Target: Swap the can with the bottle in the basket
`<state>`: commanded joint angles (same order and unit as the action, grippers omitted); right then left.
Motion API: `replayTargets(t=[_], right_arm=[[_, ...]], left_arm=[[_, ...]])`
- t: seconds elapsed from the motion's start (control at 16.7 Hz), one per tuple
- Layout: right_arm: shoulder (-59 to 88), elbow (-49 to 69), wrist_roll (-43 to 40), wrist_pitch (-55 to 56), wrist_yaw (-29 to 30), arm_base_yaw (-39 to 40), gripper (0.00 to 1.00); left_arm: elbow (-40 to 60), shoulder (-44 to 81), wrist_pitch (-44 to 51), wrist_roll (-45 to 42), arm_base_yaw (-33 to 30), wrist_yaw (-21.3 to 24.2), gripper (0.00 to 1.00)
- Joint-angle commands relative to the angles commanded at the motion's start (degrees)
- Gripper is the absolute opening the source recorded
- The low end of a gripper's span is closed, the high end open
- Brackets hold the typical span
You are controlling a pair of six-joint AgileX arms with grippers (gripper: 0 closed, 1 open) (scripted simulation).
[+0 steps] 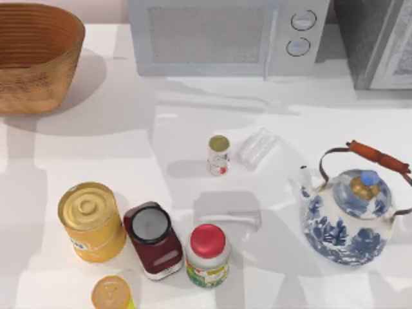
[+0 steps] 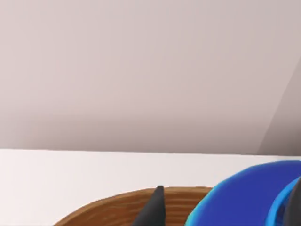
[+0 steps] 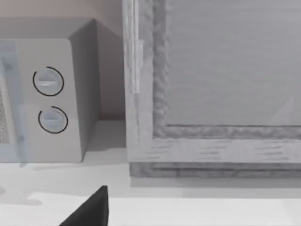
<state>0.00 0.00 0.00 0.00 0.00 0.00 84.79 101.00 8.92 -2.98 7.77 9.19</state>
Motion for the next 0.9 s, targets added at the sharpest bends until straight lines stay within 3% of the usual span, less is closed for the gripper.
replayTargets(t=[0.66,0.9], right_arm=[[0.0,0.0,0.0,0.0,0.0,0.0,1.00],[0.0,0.0,0.0,0.0,0.0,0.0,1.00]], left_arm=[[0.9,5.8,-5.3,0.4,-0.8,-0.7,0.00],[0.9,5.8,-5.3,0.4,-0.8,-0.7,0.30]])
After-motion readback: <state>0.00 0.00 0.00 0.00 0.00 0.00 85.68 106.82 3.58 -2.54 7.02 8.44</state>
